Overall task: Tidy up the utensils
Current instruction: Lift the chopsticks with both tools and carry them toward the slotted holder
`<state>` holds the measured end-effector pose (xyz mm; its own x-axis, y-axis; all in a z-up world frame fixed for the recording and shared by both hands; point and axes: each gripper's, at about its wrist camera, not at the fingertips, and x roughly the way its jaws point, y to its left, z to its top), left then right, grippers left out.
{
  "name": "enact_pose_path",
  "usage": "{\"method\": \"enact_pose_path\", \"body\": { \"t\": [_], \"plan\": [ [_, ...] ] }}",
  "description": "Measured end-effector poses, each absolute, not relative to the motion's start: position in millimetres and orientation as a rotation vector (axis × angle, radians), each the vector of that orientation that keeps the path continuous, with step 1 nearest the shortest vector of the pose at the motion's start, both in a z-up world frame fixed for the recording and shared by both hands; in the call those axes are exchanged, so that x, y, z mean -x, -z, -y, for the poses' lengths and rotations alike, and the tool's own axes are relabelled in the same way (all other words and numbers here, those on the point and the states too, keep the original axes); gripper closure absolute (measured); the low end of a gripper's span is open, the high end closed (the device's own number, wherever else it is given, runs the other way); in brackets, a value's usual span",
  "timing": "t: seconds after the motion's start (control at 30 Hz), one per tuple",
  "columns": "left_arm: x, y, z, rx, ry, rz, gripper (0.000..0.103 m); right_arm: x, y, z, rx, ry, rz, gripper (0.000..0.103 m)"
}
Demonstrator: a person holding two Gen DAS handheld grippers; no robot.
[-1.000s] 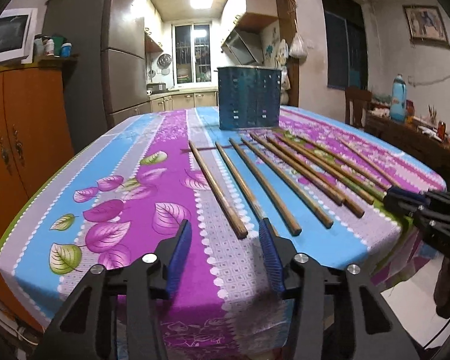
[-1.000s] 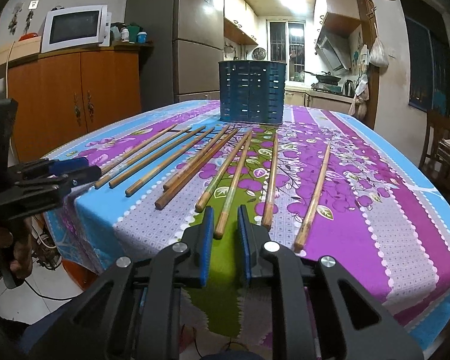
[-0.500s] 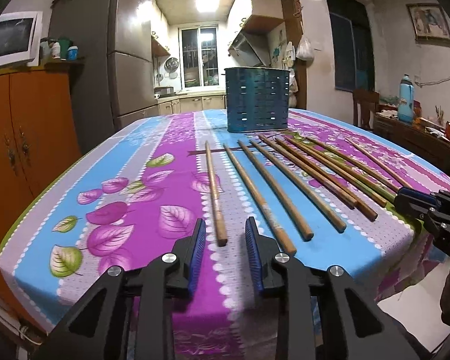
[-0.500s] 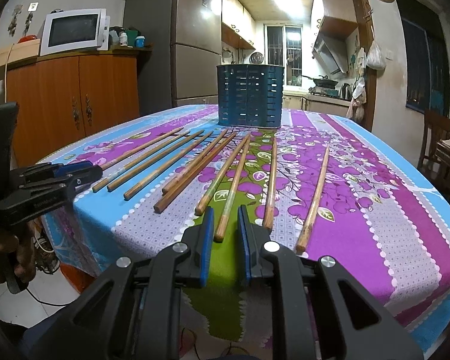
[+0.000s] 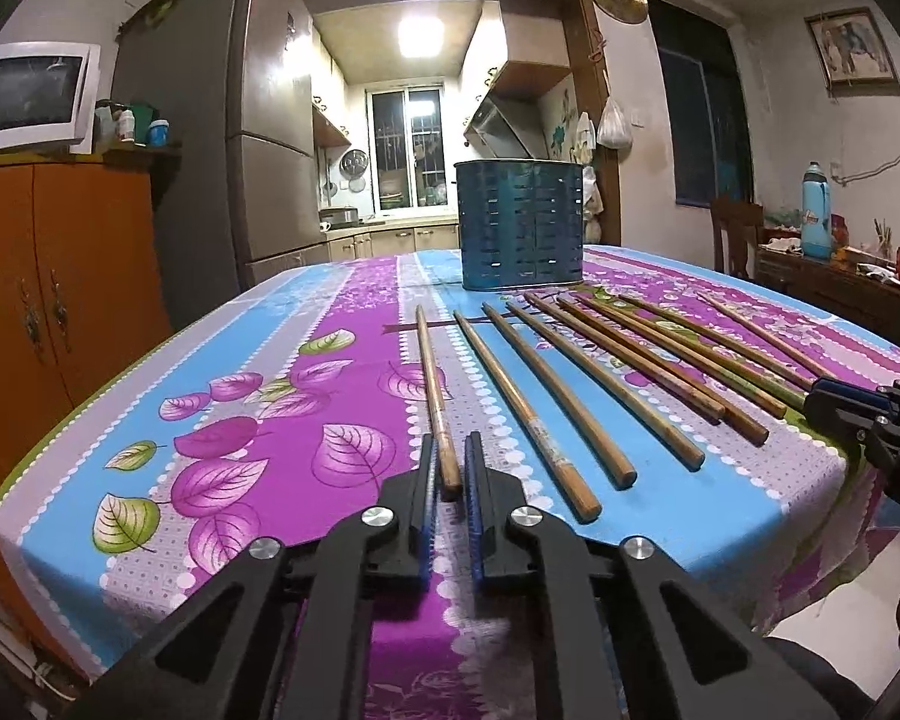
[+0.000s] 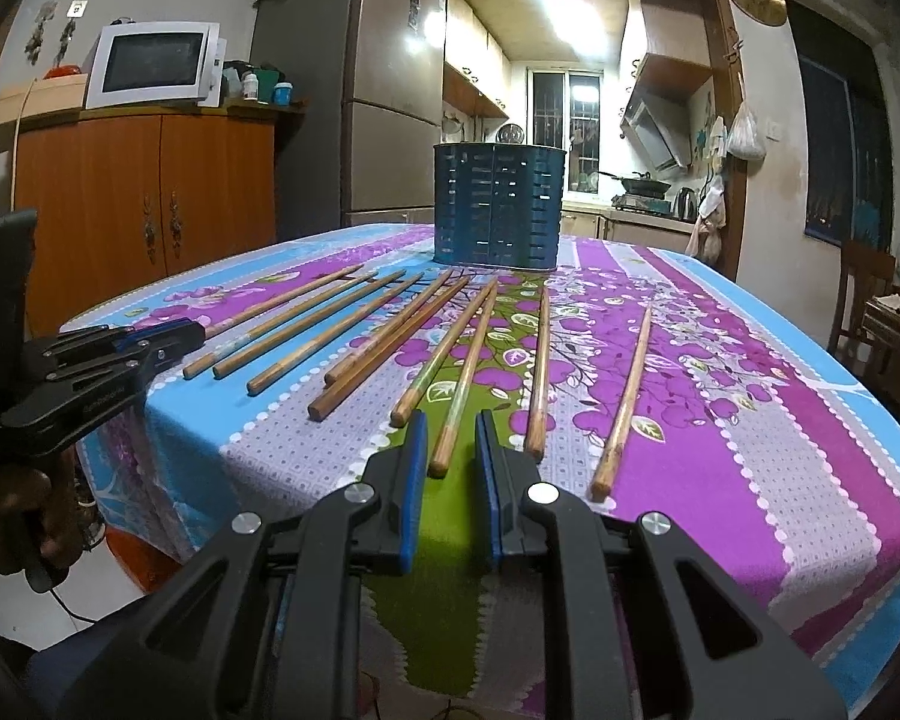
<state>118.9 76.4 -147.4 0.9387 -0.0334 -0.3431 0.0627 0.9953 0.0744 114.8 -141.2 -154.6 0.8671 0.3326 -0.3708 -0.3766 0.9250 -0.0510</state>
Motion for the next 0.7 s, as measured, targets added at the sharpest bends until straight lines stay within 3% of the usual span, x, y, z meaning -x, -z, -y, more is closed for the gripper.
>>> {"method": "enact_pose_path", "body": {
  "t": [0.1,0.4,0.7],
  "plan": [
    [-118.8,146.8,-77.0,-0.076,0.043,-0.347,0.095,-114.1,155.3,139.9,0.122,-0.380,-0.362,0.096],
    [-104.8,120.9,-81.7,-0.063,0.042,-0.289,0.095,-108.9,136.6,148.7,0.090,-0.367,-0.326,0.097],
    [-85.5,58.0,-83.2,-0.048,0.061,-0.155,0.095,-98.0,72.6,153.5,0.118,-0.370,-0.201,0.098]
  ]
}}
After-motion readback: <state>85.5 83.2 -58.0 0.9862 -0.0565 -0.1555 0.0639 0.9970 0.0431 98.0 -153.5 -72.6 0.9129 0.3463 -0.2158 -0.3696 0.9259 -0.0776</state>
